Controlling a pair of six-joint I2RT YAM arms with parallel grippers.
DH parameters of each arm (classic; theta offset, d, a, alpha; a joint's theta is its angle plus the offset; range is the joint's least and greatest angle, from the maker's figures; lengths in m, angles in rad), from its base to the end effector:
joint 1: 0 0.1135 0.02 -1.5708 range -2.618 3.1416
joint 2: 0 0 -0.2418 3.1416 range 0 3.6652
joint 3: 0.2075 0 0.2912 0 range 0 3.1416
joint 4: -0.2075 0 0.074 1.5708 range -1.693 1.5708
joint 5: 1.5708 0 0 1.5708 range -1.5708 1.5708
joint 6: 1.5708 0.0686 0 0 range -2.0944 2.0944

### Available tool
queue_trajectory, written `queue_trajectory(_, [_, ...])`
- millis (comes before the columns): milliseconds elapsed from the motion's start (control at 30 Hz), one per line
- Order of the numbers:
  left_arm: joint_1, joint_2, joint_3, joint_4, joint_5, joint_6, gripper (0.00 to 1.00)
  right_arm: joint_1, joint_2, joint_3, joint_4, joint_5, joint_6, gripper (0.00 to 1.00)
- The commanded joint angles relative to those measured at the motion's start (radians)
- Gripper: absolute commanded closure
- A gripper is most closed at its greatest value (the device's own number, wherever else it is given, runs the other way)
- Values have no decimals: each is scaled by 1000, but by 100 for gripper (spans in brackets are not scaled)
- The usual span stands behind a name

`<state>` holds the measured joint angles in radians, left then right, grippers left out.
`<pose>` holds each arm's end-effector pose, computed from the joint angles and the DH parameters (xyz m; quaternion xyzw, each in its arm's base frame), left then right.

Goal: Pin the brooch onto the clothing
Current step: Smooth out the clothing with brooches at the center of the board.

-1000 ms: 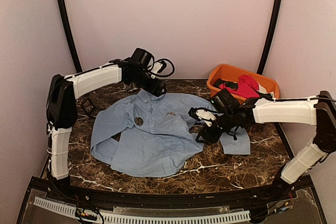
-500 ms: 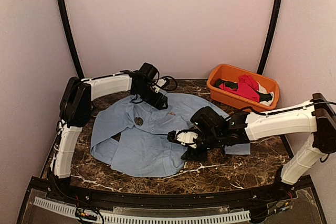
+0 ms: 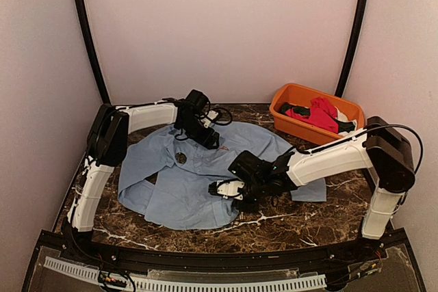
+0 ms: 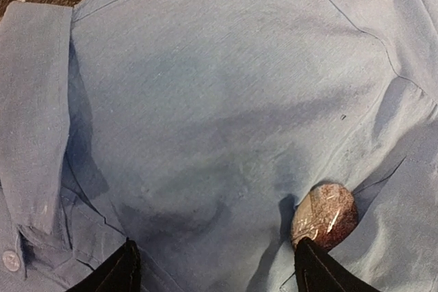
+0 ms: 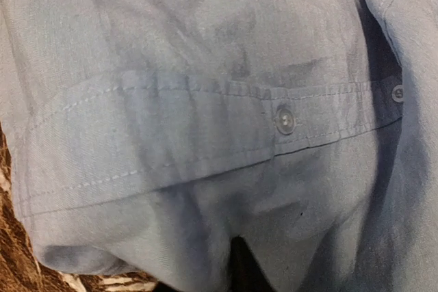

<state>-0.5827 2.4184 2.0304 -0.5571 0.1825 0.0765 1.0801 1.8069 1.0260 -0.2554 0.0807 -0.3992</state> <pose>0.4696 -0.3244 0.1066 0.3332 0.8874 -0.1607 0.2750 0.1904 0.3447 0.0681 -0.6417 0.7191 0.0514 0.2617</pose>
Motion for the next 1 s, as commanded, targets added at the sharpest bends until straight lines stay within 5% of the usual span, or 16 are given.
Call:
queue_trajectory(0, [-4, 18, 41, -19, -43, -10, 23, 11, 34, 75, -155, -193, 6, 100])
queue_trajectory(233, [-5, 96, 118, -31, -200, -27, 23, 174, -173, 165, -442, -429, 150, 100])
queue_trajectory(333, [-4, 134, 185, -61, -257, -39, 23, 221, -213, 195, -548, -433, 224, 100])
queue_trajectory(433, [2, 166, 217, -70, -287, -50, 23, 228, -204, 196, -605, -344, 267, 88])
queue_trajectory(633, [34, 171, 262, -72, -261, -56, 22, 186, -172, 204, -531, -316, 293, 79])
queue_trajectory(767, [65, 166, 281, -71, -214, -66, 20, 95, -205, 212, -441, -353, 315, 61])
queue_trajectory(967, [70, 80, 256, -25, -90, -95, 5, -118, -218, 222, -274, -329, 377, 59])
